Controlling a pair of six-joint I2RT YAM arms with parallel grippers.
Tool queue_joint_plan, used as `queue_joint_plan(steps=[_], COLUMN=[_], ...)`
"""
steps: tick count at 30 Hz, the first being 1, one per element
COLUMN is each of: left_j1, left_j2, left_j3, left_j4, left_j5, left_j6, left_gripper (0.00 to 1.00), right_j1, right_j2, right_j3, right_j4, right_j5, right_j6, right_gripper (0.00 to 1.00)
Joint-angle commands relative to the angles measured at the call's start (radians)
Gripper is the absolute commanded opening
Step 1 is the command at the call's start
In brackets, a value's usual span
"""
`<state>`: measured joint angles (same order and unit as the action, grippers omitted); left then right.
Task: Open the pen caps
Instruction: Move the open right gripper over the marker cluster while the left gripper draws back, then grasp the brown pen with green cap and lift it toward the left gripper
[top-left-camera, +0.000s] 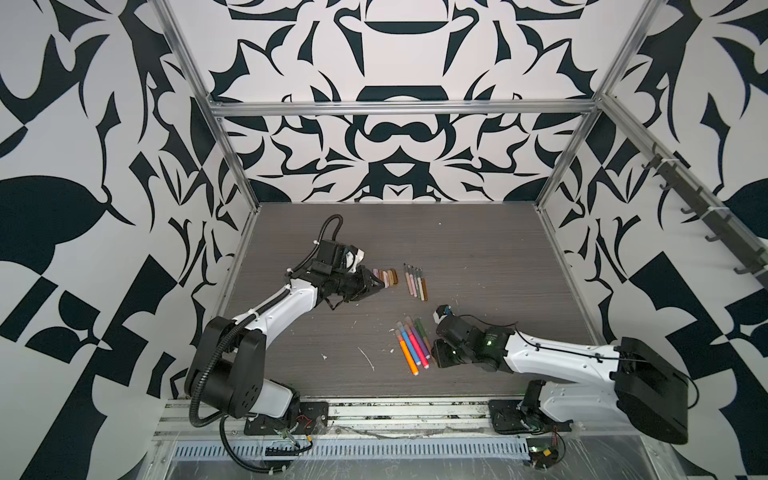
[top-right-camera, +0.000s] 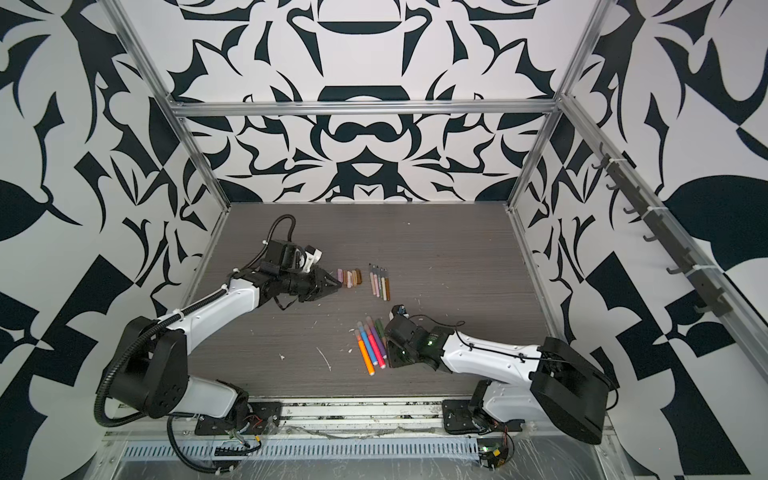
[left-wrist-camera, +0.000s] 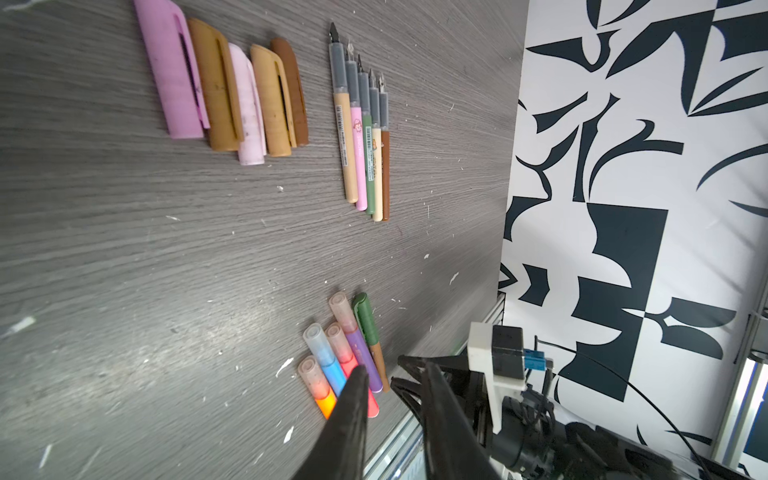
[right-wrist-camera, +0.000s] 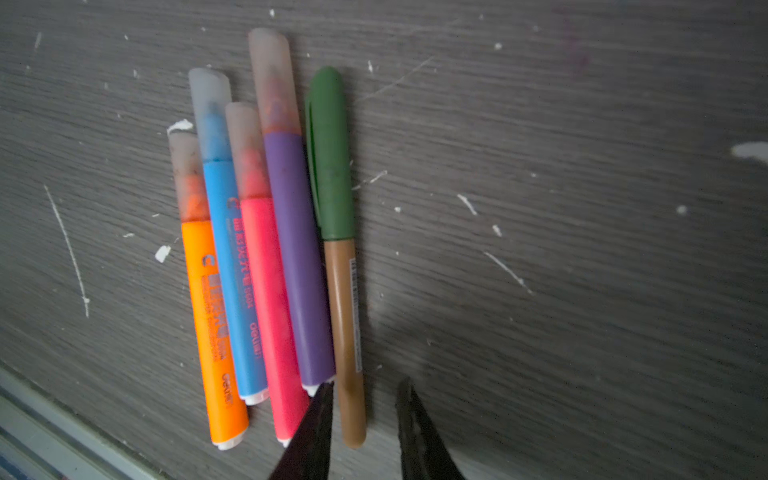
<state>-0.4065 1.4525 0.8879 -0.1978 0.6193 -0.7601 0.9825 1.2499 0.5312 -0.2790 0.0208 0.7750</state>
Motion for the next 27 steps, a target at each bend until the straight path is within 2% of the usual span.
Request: queue_joint_plan(steps=[1,10,18,27], left_j1=[-0.004,-0.004,-0.007,-0.014], left_j2=[0.010,0.006,0.004,-0.007], left_j3=[0.026,0.037,0.037,0.028], left_j4=[0.008,-0.009,-0.009,-0.009], left_j5=[0.015,0.014,0.014,0.019], left_j6=[-0.002,0.004,0.001,-0.007], left_gripper=[0.26,0.26,0.26,0.26], right_j1=[0.003,0.002,0.004,0.003], right_j2=[0.017,0.027,0.069,0.220], right_j3=[0.030,0.064,0.099,0.182], right_j4=[-0.004,-0.118,-0.123,-0.139], right_j5=[0.010,0.119,0.110,0.098], right_j6=[-0.007,0.016,-0.015,-0.069], right_gripper=[0.28,0.27,0.28,0.28])
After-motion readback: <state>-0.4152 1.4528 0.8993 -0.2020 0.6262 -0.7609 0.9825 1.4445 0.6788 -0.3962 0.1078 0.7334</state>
